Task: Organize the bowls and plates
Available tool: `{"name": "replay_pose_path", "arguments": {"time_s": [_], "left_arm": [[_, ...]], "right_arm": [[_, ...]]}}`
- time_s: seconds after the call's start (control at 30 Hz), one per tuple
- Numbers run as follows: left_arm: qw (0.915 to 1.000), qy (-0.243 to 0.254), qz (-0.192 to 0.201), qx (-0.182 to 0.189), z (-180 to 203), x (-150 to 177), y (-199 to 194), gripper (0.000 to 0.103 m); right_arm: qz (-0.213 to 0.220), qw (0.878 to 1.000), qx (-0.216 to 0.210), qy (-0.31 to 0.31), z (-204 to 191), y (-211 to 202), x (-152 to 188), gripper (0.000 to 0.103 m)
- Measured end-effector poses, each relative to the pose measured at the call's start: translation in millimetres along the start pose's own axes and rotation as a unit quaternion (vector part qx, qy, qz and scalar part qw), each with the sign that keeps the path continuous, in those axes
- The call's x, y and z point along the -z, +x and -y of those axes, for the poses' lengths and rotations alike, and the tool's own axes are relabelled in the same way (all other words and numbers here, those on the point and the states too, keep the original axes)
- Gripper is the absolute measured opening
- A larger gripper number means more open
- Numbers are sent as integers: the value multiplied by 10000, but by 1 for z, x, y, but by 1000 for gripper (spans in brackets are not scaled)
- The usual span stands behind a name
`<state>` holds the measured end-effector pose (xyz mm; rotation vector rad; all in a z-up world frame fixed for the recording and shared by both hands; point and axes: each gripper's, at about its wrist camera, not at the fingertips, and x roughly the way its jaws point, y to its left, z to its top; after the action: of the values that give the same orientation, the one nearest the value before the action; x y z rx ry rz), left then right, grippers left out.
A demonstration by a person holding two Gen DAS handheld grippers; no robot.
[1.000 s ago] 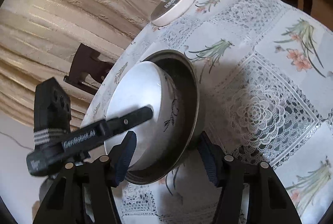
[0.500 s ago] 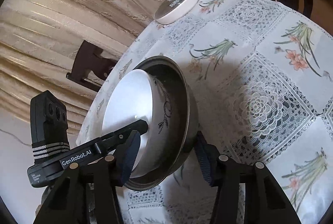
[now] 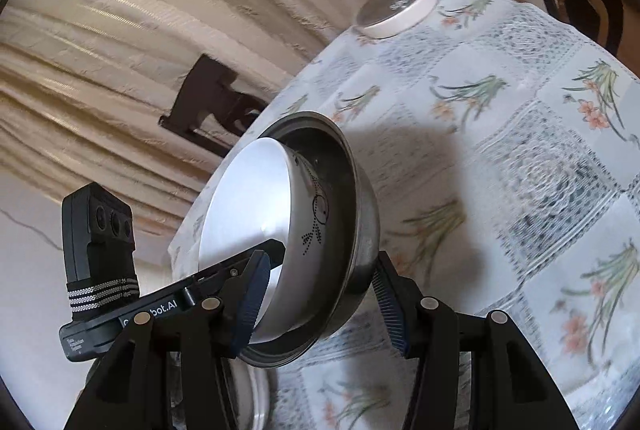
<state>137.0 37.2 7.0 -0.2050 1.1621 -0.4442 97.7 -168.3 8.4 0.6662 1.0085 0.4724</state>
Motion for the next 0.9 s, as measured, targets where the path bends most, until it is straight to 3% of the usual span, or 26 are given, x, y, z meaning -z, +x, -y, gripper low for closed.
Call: {"name": "replay_pose_path", "arguments": {"time_s": [0.57,0.9], "left_arm": [[9971,-329,618,-297,-69,84,-119,37],[9940,-638,776,-433,-113,137,-158,37]], "right_arm": [[-683,9941,-508,-678,-97,23,64,56],[-1238,9858,-491,-1026,-132,53,106,56]]}}
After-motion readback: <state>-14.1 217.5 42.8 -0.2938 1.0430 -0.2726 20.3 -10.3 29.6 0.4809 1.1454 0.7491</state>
